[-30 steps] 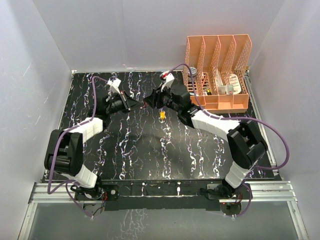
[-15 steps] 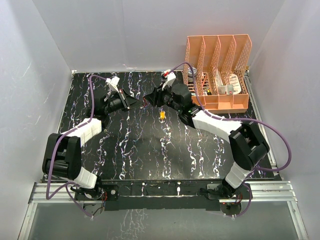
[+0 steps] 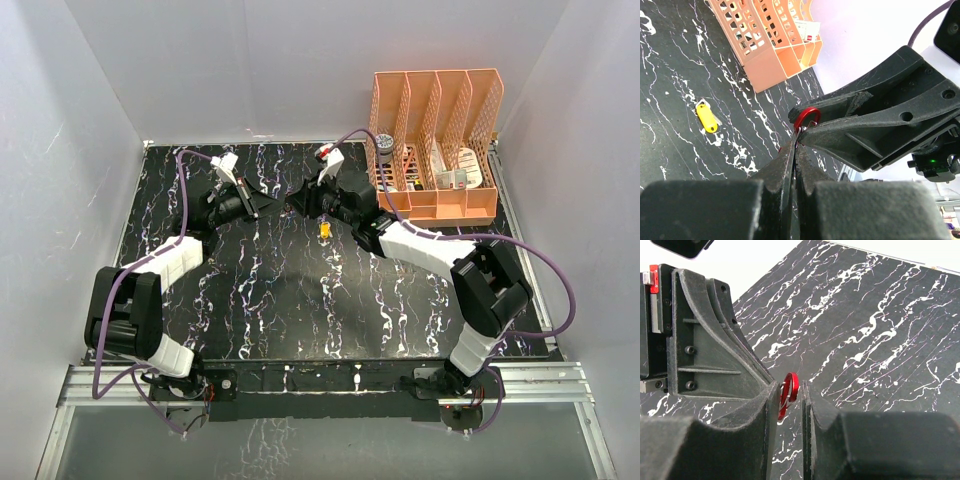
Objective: Remove the keys from the keyring
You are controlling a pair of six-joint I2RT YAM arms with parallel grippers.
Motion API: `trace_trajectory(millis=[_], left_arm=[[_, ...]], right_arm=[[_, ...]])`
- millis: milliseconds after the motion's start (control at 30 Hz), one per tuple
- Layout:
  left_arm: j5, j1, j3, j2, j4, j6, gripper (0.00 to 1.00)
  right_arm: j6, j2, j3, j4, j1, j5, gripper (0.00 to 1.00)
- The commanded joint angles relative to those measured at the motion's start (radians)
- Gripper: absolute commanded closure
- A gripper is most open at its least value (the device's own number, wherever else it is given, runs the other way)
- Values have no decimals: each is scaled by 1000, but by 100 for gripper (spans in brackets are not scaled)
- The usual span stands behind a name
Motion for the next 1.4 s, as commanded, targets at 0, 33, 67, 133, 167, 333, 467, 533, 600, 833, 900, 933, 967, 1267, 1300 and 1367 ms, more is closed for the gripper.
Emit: trace_trajectory(millis=[0,33,67,133,167,333,467,533,600,833,900,933,967,1267,1300,1367], left_arm=[[18,-3,4,-29,49,-8,100],[17,-3,5,-29,48,-8,100],[16,-2,5,-29,45,-7,100],[14,-2,9,-30,34,-2,100],[11,-3,12,-31,23,3,100],[-18,-3,31,-49,-68,48,95],[-44,-3,61,-74,-153,96,87],[-62,-2,83,-89,-208,132,81],[-86,-2,107,-104,-278,182,75],[-213,-2,166,-124,-487,301,72],[-247,-3,162,-129,-505,322,72],[-271,-3,158,-143,-517,332,72],[-301,-3,154,-159,-528,337,72],[-560,-3,109,-193,-612,379,74],[-597,-3,102,-199,-620,381,75],[-653,-3,92,-212,-636,388,75]], right_arm=[[-2,19,63,38,15,-19,80],[-7,20,66,35,19,-15,84],[-13,22,69,30,21,-10,90],[-27,25,74,18,30,8,100],[-38,25,78,10,35,18,100],[-84,19,83,-24,53,106,100],[-101,18,84,-51,55,154,100],[-105,20,83,-57,55,170,100],[-105,20,81,-57,55,180,100],[-100,25,91,-58,57,182,100],[-94,25,100,-66,58,166,100],[-90,51,101,-67,59,158,100],[-87,59,105,-71,60,150,100],[-45,235,226,-205,62,81,100],[-36,260,245,-225,62,69,100],[-27,307,286,-256,62,38,100]])
